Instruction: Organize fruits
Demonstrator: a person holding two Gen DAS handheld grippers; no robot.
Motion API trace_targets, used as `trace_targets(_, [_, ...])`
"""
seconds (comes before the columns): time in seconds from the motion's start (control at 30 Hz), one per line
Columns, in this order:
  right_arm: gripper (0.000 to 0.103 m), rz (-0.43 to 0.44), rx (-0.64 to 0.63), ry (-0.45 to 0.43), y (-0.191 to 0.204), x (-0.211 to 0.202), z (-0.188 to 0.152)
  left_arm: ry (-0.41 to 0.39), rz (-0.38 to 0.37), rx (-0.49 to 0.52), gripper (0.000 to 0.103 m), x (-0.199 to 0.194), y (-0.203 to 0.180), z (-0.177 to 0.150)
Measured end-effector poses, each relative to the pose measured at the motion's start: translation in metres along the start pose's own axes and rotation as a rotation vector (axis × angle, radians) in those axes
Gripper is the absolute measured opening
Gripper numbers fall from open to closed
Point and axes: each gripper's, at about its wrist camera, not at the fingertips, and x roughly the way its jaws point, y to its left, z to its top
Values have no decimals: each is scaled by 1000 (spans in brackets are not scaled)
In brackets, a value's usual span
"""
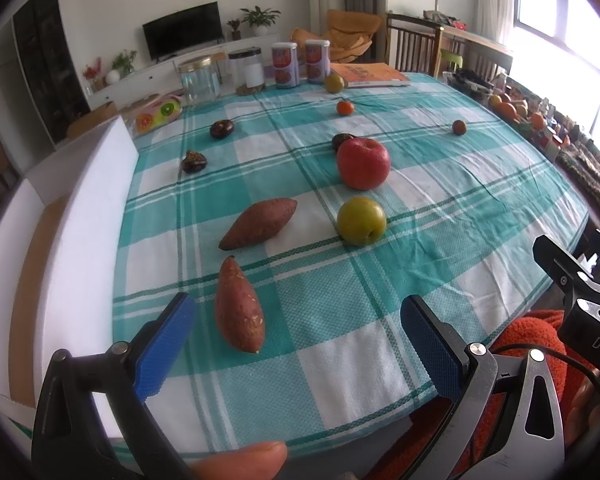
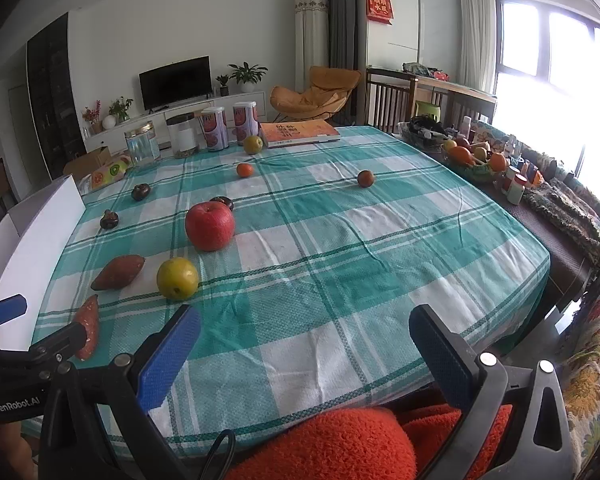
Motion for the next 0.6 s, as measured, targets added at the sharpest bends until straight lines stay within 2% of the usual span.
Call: trace_targets(0.6, [103,-7,-27,-7,6,-5,4,-20,3,-1,102,1,-3,-4])
